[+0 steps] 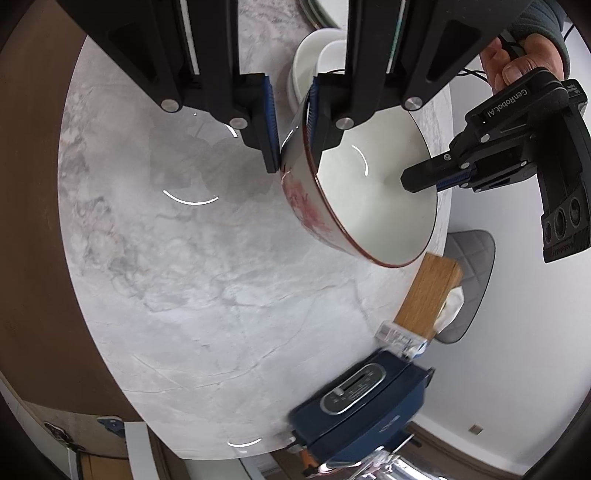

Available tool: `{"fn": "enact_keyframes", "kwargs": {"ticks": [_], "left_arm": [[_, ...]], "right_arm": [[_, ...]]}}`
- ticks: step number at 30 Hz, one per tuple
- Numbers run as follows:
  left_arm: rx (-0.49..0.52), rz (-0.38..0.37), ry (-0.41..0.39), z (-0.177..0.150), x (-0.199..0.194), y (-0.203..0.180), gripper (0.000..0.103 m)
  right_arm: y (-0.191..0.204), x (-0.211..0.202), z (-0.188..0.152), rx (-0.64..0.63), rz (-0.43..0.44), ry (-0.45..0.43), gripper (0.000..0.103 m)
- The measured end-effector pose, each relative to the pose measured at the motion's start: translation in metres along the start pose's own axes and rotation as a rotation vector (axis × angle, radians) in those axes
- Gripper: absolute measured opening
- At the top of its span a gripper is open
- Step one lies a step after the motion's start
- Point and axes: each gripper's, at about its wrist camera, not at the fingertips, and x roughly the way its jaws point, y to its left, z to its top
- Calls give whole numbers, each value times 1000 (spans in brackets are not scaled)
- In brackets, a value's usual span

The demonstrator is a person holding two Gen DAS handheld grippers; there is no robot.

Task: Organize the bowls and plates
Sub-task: 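Carry the pink floral bowl over the white bowls and lower it in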

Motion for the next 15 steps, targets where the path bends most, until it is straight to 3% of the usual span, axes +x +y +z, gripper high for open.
{"fn": "enact_keyframes", "kwargs": {"ticks": [8, 15], "left_arm": [[-53, 15, 14, -70, -39, 15, 7], [-107, 14, 57, -120, -37, 31, 6]], "right_arm": [[44, 8, -39, -59, 6, 55, 17], [60, 28, -70, -82, -8, 110, 17]]}}
